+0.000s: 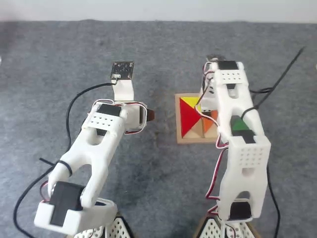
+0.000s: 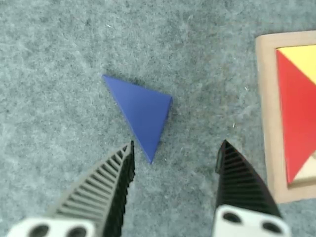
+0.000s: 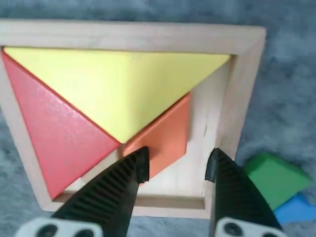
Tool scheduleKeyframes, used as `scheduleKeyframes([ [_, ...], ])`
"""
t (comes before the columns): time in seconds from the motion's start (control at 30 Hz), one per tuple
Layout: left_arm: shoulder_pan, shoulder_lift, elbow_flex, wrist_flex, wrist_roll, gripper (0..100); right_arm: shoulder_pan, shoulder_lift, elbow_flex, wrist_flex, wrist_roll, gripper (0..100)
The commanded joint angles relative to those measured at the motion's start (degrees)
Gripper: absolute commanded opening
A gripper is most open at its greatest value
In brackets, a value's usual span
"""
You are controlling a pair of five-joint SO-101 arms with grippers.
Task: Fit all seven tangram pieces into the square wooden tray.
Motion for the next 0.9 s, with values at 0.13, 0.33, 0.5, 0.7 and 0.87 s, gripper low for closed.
scheduleKeyframes([
  [0.13, -0.18, -0.70, -1.45, -0.70, -0.44, 25, 3.30, -1.27, -2.64, 1.27, 0.44, 14.7],
  [0.33, -0.26, -0.35, -1.63, -1.05, -0.53, 25, 6.90, -1.80, -2.81, 0.04, 3.43, 14.8],
  [0.5, -0.26, -0.26, -1.89, -1.05, -0.53, 25, 4.00, -2.95, -2.99, 0.31, 3.25, 14.7],
  [0.7, -0.26, -0.26, -1.80, -1.05, -0.53, 25, 1.27, -6.55, -2.55, -0.13, 3.25, 10.6],
  [0.87, -0.26, -0.26, -1.98, -0.70, -0.53, 25, 0.75, -2.59, -1.32, -1.80, 6.51, 2.4],
])
